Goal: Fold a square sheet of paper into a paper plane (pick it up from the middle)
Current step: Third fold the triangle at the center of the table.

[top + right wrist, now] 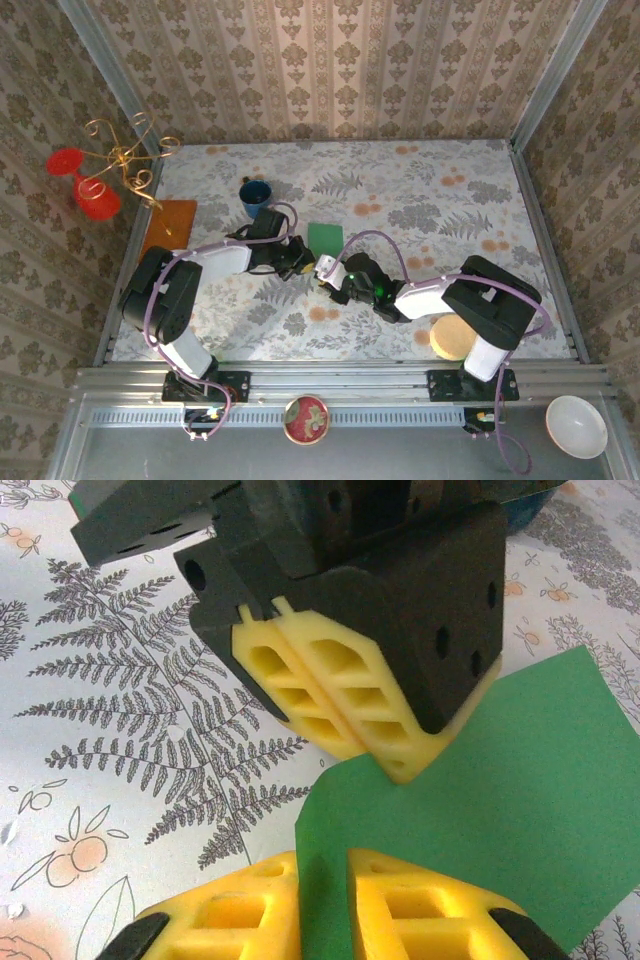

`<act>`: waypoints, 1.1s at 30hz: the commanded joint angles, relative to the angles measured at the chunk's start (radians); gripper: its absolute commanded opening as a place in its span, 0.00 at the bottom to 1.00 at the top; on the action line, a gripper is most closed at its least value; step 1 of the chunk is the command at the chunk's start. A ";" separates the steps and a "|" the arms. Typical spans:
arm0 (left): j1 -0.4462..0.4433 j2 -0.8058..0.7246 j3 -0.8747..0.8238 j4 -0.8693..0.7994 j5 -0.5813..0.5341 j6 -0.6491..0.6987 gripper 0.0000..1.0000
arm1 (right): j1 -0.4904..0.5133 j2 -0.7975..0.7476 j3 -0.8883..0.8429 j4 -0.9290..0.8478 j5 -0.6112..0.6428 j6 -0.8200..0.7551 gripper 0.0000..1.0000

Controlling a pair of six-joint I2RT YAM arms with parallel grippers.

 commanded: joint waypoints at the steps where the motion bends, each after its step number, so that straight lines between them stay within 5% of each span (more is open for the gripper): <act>1: -0.002 -0.022 -0.011 -0.010 -0.009 -0.021 0.01 | 0.005 -0.033 -0.018 0.041 0.016 0.019 0.21; 9: -0.003 -0.030 -0.011 -0.011 -0.007 -0.021 0.04 | 0.007 -0.040 -0.025 0.032 0.007 0.024 0.10; 19: 0.045 -0.142 0.008 -0.226 -0.161 0.158 0.35 | 0.004 -0.080 -0.038 -0.064 -0.129 0.135 0.00; 25: 0.024 -0.158 0.045 -0.222 -0.167 0.230 0.38 | 0.000 -0.079 -0.058 -0.082 -0.240 0.285 0.00; 33: -0.064 0.021 0.173 -0.262 -0.173 0.285 0.35 | -0.001 -0.051 -0.060 -0.065 -0.325 0.398 0.00</act>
